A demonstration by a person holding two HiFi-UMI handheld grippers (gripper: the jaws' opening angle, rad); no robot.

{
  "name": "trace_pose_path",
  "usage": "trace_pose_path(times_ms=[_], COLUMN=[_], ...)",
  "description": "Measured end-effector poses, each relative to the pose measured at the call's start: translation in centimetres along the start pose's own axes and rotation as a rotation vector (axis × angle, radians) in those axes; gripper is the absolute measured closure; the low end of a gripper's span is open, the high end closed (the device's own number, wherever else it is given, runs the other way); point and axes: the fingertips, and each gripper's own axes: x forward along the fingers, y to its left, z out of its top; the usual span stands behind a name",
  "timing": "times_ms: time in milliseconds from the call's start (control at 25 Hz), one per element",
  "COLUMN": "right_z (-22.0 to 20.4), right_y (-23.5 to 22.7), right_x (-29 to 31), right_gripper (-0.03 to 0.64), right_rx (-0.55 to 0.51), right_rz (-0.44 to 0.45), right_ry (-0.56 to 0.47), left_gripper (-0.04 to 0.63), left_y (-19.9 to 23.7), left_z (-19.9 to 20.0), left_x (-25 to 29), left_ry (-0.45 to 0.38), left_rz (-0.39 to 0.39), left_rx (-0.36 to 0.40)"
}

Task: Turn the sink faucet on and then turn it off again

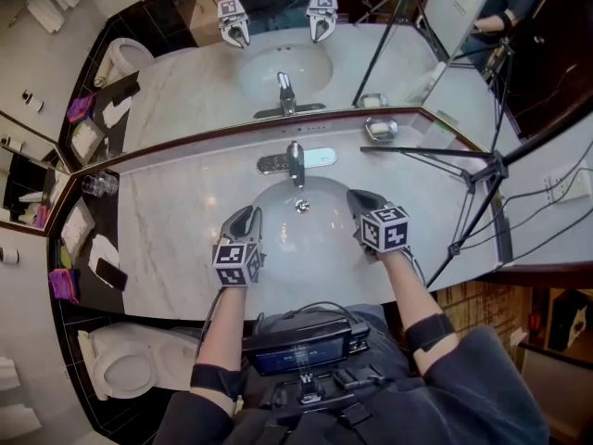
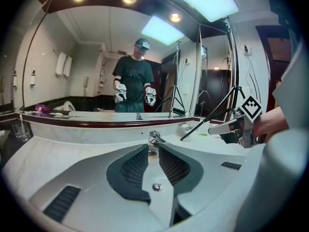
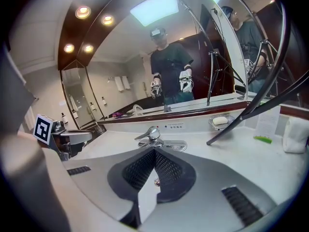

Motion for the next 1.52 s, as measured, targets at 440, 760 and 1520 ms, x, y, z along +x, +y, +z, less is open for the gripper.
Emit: trace_pose_path(times_ms=[440, 760, 1520], right_z=[0.2, -1.7, -4.0], right_y=[-0.9, -2.6, -4.9], right_x=[-0.8, -1.7, -1.7], right_gripper=[0.6, 0.6, 0.6], right_rx=[-0.003, -0.002, 0.043], right_rz=[-0.027, -0.059, -0.085], right_ry=[-0.006, 0.017, 0.042], left_gripper=[0.319, 0.305, 0.41], left_y=[-3.5, -5.3, -5.5], left_z=[0.4, -0.5, -0.3], left_x=[7.5, 12.7, 18.4], left_ry=[0.135, 0.194, 0.217], left_rz=[-0.079, -0.054, -0.061], left_rx=[0.56, 1.078, 1.177])
